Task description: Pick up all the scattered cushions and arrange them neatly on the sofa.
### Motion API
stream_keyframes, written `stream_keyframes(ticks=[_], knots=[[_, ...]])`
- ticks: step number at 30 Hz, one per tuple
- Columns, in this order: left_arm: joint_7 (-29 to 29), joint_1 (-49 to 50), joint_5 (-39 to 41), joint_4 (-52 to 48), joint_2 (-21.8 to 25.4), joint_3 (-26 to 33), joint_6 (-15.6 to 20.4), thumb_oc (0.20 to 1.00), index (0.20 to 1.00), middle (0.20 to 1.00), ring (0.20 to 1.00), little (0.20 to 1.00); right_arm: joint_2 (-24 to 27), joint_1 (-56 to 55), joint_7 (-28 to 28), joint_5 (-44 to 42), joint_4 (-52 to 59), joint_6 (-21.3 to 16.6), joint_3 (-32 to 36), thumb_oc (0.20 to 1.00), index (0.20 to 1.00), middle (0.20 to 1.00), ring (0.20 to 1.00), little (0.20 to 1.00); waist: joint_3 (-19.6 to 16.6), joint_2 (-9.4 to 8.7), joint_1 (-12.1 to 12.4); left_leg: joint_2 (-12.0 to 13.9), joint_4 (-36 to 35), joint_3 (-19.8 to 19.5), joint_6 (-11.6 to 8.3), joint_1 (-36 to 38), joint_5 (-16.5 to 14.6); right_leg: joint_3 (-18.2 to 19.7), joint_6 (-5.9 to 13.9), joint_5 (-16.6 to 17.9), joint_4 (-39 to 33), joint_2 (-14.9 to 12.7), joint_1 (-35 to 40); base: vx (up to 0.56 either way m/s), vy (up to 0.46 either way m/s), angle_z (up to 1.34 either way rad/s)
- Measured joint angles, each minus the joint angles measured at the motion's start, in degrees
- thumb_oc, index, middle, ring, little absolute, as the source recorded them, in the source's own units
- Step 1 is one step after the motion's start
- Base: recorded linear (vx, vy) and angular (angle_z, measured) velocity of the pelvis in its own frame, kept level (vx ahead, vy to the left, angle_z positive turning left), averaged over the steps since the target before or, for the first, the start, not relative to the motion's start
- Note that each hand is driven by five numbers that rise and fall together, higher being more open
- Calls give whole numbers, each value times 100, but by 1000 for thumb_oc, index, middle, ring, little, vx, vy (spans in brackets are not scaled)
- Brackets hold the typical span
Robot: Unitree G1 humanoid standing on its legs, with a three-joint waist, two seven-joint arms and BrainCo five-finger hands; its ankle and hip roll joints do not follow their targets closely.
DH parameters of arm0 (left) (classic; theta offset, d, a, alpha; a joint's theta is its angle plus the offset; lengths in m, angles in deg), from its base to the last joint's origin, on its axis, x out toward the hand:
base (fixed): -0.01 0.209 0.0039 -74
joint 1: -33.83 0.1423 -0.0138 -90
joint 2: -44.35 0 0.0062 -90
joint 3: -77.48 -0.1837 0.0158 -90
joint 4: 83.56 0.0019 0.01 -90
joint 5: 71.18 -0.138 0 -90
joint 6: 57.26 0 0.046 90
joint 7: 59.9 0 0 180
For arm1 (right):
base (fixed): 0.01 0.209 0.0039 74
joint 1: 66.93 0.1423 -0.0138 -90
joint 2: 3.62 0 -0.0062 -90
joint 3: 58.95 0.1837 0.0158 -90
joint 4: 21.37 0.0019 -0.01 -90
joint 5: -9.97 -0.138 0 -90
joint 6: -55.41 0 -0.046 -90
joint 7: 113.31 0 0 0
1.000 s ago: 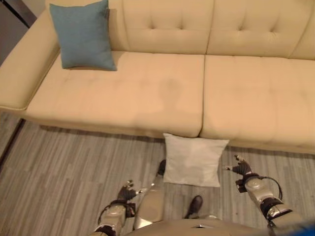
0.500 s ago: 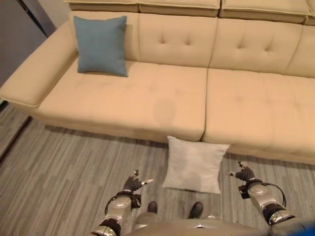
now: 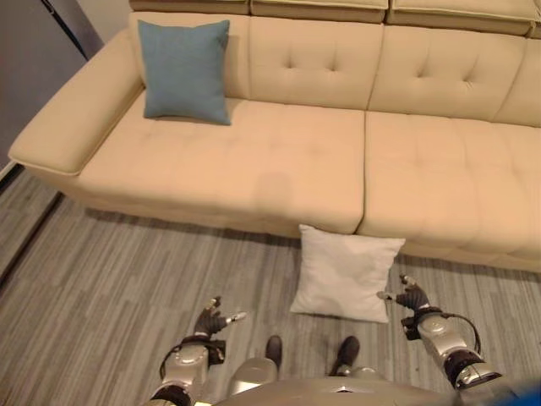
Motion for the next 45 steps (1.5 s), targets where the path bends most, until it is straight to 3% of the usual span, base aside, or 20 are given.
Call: stream_keyframes(ticks=[2, 6, 8, 9, 12, 14, 15, 18, 20, 26, 29, 32, 36, 37, 38, 40, 45], knots=[[-4, -51, 146, -15, -2, 22, 2, 1000, 1000, 1000, 1000, 1000, 15, 10, -6, -2, 43, 0, 4, 1000, 1000, 1000, 1000, 1000, 26, -6, 15, 38, 71, -35, -18, -70, 11, -22, -60, 12, -2, 41, -16, 12, -102, 15], [-13, -298, 404, -419, -44, 36, 40, 1000, 1000, 1000, 1000, 1000, 87, 141, -47, -40, 179, -6, 25, 1000, 1000, 1000, 1000, 1000, 328, -32, 43, 24, 984, -292, -137, -665, -68, -266, -87, -108, -7, 10, -4, 26, -92, 35], [-26, -436, 544, -422, -125, 38, 45, 1000, 1000, 1000, 1000, 1000, 167, 271, -58, -63, 204, -9, 24, 1000, 1000, 1000, 1000, 1000, 456, -19, 155, 34, 1587, -417, -244, -1003, -141, -324, -209, -167, -6, 45, 4, 151, -50, 23], [-32, -467, 576, -422, -137, 28, 43, 1000, 1000, 1000, 1000, 1000, 185, 311, -63, -63, 206, -11, 21, 1000, 1000, 1000, 1000, 1000, 518, -101, 167, 4, 1746, -468, -326, -1150, -225, -296, -307, -238, -10, 30, 23, 93, -6, 1], [-79, -387, 574, -389, -124, 28, 28, 1000, 1000, 1000, 1000, 1000, 199, 329, -145, -69, 208, -12, 95, 1000, 1000, 1000, 1000, 1000, 577, -191, 168, -14, 1191, -733, -352, -1280, -141, -278, -324, -267, -9, 70, 34, 132, 96, -6], [-86, -237, 572, -392, -115, 32, 16, 1000, 1000, 1000, 1000, 1000, 195, 342, -150, -66, 213, -12, 93, 1000, 1000, 1000, 1000, 1000, 571, -184, 205, 6, 693, -879, -293, -1125, 21, -23, -256, -249, -4, 190, 34, 123, 93, -69], [-82, -133, 568, -402, -101, 35, 9, 1000, 1000, 1000, 1000, 1000, 182, 353, -157, -67, 228, -13, 94, 1000, 1000, 1000, 1000, 1000, 569, -186, 210, 59, 606, -915, -222, -1031, 282, 120, -210, -220, -2, 262, 49, 98, 57, -78], [-73, -160, 563, -462, 63, 35, -2, 1000, 1000, 1000, 1000, 1000, 126, 101, -155, -62, 242, -4, 75, 1000, 1000, 1000, 1000, 1000, 558, -515, 178, -105, 527, -771, -80, -938, 277, 215, -77, -153, 24, 70, 48, 81, 71, -24], [-74, -160, 561, -627, 244, 45, 0, 1000, 1000, 1000, 1000, 1000, 50, 72, -153, -60, 264, -7, 72, 1000, 1000, 1000, 1000, 1000, 497, -624, 236, -179, 533, -604, 15, -866, 207, 359, -30, -115, 27, -21, 49, 41, 40, -27], [-89, -304, 558, -682, 461, 194, 9, 1000, 1000, 1000, 1000, 1000, -75, 328, -130, -59, 337, -13, -52, 1000, 1000, 1000, 1000, 1000, 491, -653, 346, -241, 564, -412, 94, -814, 134, 514, 24, -85, 30, -67, 23, -67, 6, -17], [-131, -524, 570, -790, 529, 190, 26, 1000, 1000, 1000, 1000, 1000, -61, 654, -186, -62, 327, -39, -39, 1000, 1000, 1000, 1000, 1000, 687, -678, 345, -202, 1010, -401, 53, -1342, 6, 520, 32, -98, 275, -48, -423, -182, 7, -7], [-426, -1025, 656, -802, 538, 123, 132, 1000, 1000, 1000, 1000, 1000, -17, 1321, -388, -115, 292, -74, -47, 1000, 1000, 1000, 1000, 1000, 1106, -601, 327, -82, 1635, -389, 29, -2167, -159, 630, 5, -269, 904, -92, -1275, -112, 10, -16], [-751, -1574, 845, -817, 545, 122, 256, 1000, 1000, 1000, 1000, 1000, 58, 1777, -571, -181, 291, -77, -40, 1000, 1000, 1000, 1000, 1000, 1491, -543, 305, -46, 1876, -364, -3, -2707, -115, 682, -91, -343, 1331, -152, -1919, -138, 17, -4], [-962, -1987, 972, -713, 620, 29, 411, 1000, 1000, 1000, 1000, 1000, 215, 2164, -734, -316, 287, -88, -48, 1000, 1000, 1000, 1000, 1000, 1527, -524, 259, -27, 2146, -355, 6, -3352, -122, 719, -132, -378, 1581, -178, -2600, -155, 40, -17], [-1013, -2189, 1025, -713, 662, 41, 427, 1000, 1000, 1000, 1000, 1000, 334, 2440, -810, -377, 289, -91, 0, 1000, 1000, 1000, 1000, 1000, 1696, -504, 269, -9, 2174, -319, 36, -3545, -64, 713, -136, -369, 1685, -199, -2801, -165, 40, -23], [-1141, -2734, 1208, -709, 728, 31, 468, 1000, 1000, 1000, 1000, 1000, 530, 3111, -982, -525, 304, -115, 23, 1000, 1000, 1000, 1000, 1000, 1985, -469, 93, -23, 2284, -216, 121, -4028, 19, 766, -144, -301, 1957, -284, -3383, -117, 39, -15], [-1381, -3700, 1615, -716, 756, -142, 673, 1000, 1000, 1000, 1000, 1000, 767, 4081, -1381, -1023, 334, -257, 201, 1000, 1000, 1000, 1000, 1000, 2052, -407, -182, -54, 2335, -163, 146, -5115, 165, 838, -301, -283, 2350, -385, -4654, 5, 25, 0]])
